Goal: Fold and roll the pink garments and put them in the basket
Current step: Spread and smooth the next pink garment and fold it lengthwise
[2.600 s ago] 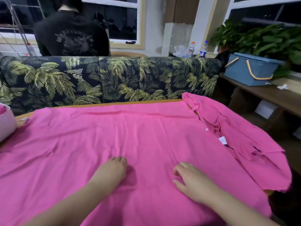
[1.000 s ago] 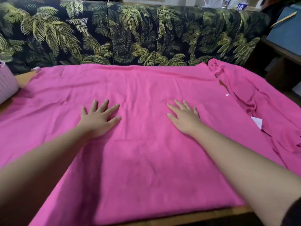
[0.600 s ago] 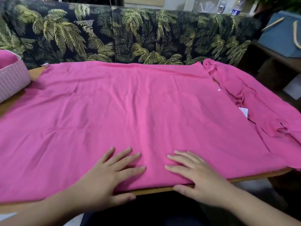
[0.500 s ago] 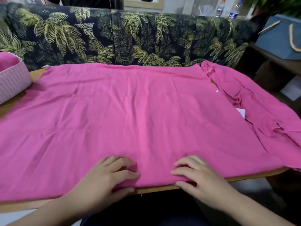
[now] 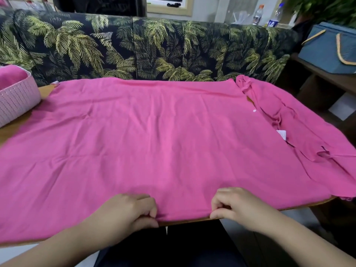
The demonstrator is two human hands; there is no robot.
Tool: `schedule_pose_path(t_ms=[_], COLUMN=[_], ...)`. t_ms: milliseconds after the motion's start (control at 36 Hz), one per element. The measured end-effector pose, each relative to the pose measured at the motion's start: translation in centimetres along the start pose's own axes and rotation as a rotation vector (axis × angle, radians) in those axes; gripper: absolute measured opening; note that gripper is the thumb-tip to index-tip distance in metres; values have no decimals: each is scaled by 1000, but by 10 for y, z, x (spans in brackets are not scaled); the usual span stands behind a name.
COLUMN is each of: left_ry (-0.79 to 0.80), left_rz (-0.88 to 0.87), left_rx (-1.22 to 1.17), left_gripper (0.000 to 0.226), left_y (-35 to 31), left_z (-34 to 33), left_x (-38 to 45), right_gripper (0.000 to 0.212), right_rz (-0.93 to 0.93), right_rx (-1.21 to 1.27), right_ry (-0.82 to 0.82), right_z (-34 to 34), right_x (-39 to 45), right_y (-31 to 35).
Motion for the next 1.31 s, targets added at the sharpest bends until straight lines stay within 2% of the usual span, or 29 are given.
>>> schedule_pose_path(t_ms=[83,139,167,222,333,417,639,750,861,944,1028,1083,1222,1278,1306], left_ry=[141,132,97,-20,-165,-245,-450,-470,-395,-275,-231,-222,-195,-200,-203], left_rz=[85,116,139,159,151,165,499,625,686,661,652,651,652,654,656], left_rx=[-197,-207,-160,-44,-9,92,88,76,134,212,230,233,218,219,216], left_gripper=[6,6,5,22,31,33,35,41,49,51,52,53,54,54,54], left_y=[7,16,22,37,60,76,149,198,225,228,227,227,229,229,229], left_z=[1,9,16,29,44,51,75,87,87,71,67,68,66,67,67], left_x=[12,25,33,54,114,169,273,302,321,328,328,329,328,327,327], right_gripper=[18,21,25,36,20,18,23,22,24,25,26,29,51,37,38], right_rz=[-43,-61,-59,-35,-5,-25,-217,-307,-377,-379,-369,-388,-530,-543,-532], right_rx=[33,14,-13,-78,-104,-132,-216,-237,-262,-265,-240,-253,-216,-162,-131], right_ry=[42,3,-37,-132,-273,-360,-558,-613,-588,-550,-509,-450,-236,-182,-188], right_z=[8,18,24,38,61,79,156,189,205,209,209,210,204,201,202], right_x=[6,15,21,37,80,122,239,289,326,353,378,391,413,419,419], right_y=[-4,-8,-10,-15,-28,-47,-139,-192,-231,-251,-264,-267,-296,-308,-310])
Point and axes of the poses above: each hand's wrist, its own x-axis towards the middle knuckle, its own z-axis out of the back of the hand, y = z × x, the point moved 9 cm from there along x, towards the middle knuckle, and after that the axes turned 6 degrees about z, right-handed, at the moved point
